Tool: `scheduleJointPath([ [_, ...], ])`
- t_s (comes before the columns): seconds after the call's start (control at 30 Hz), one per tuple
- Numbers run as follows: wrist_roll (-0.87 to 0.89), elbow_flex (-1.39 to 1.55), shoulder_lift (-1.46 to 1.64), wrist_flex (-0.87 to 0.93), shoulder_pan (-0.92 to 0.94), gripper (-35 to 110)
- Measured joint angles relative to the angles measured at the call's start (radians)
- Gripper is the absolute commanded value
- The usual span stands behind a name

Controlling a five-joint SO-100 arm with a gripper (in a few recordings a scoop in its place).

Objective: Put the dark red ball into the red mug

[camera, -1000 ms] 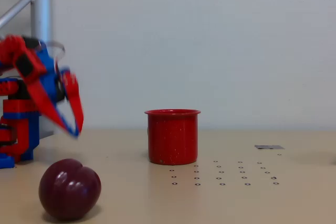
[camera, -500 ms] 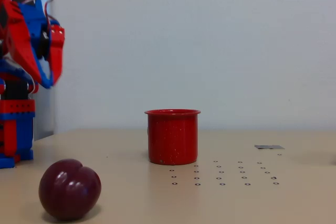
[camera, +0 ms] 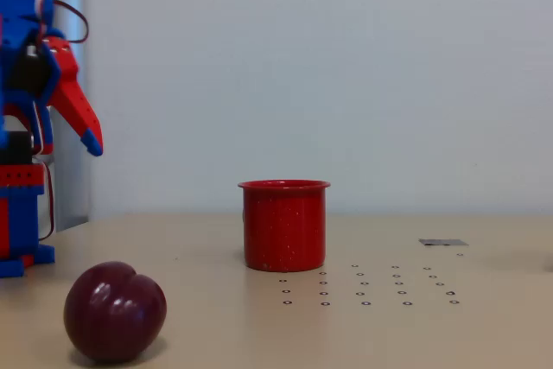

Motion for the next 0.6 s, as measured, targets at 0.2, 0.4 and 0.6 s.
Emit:
scheduleJointPath([
  [0.2,0.006,0.009,-0.025,-0.156,0.015,49],
  [0.4,-0.032,0.009,-0.213,-0.302,0.009,51],
  [0.6,-0.044,0.009,-0.414,-0.468,-0.098,50],
])
